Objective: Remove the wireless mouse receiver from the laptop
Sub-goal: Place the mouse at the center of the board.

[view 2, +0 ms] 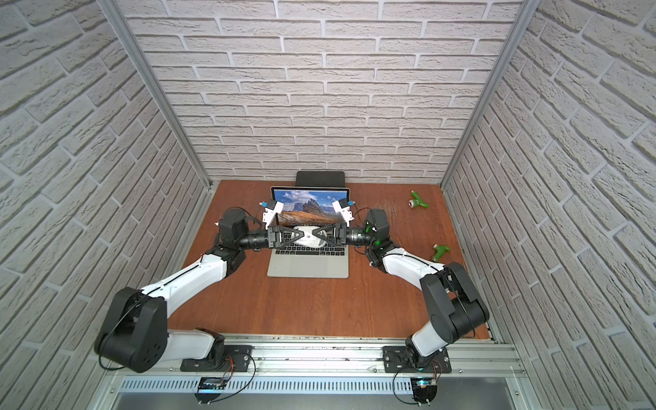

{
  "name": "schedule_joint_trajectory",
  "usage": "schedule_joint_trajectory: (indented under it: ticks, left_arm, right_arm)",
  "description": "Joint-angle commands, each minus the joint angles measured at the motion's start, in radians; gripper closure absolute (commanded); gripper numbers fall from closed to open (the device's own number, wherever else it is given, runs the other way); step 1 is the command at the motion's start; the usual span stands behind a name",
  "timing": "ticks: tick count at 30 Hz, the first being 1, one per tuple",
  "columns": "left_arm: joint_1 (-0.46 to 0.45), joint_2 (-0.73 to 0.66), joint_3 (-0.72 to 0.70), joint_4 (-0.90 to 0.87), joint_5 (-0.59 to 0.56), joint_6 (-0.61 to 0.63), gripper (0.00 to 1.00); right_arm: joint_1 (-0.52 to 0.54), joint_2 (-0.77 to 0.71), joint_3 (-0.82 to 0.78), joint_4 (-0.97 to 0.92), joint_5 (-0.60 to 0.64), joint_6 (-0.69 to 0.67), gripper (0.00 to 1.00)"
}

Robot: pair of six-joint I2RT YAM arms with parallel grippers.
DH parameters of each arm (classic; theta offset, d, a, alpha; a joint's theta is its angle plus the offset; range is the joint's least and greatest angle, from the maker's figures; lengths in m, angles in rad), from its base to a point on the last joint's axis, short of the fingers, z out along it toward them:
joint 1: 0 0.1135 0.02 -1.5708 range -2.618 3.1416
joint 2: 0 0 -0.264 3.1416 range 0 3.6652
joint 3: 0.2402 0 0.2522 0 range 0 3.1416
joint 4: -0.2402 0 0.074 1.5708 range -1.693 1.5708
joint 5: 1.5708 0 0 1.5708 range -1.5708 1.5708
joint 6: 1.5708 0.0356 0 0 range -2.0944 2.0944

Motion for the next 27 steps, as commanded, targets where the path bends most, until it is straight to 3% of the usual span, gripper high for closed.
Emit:
schedule_joint_trajectory:
  ticks: [1,5,9,15,20,22,24,25,27]
  left_arm:
    - [0.009,0.000,0.021,0.062,-0.002,0.003,1.00]
    - [0.012,0.000,0.020,0.062,-0.004,0.001,1.00]
    - [0.011,-0.003,0.014,0.066,0.000,0.001,1.00]
    - [0.007,-0.007,0.013,0.073,0.008,0.009,1.00]
    - [0.005,-0.007,0.015,0.081,0.005,0.013,0.98]
    - [0.005,-0.004,0.021,0.071,0.000,0.023,0.82]
    - [0.009,-0.002,0.027,0.049,-0.020,0.038,0.51]
    - [0.013,-0.002,0.028,0.041,-0.031,0.043,0.40]
    - [0.028,0.000,0.028,0.045,-0.046,0.042,0.26]
  right_arm:
    - [0.003,-0.048,-0.008,0.074,-0.026,0.016,0.51]
    - [0.003,-0.045,-0.008,0.105,-0.030,0.040,0.60]
    - [0.003,-0.051,-0.009,0.110,-0.030,0.036,0.63]
    - [0.003,-0.059,-0.001,0.113,-0.042,0.030,0.93]
    - [0.012,-0.101,0.027,0.008,-0.075,-0.060,0.98]
    - [0.012,-0.137,0.057,-0.147,-0.077,-0.157,0.98]
    - [0.011,-0.170,0.098,-0.334,-0.069,-0.288,0.98]
    - [0.007,-0.186,0.120,-0.440,-0.060,-0.351,0.98]
    - [-0.002,-0.209,0.143,-0.530,-0.053,-0.418,0.98]
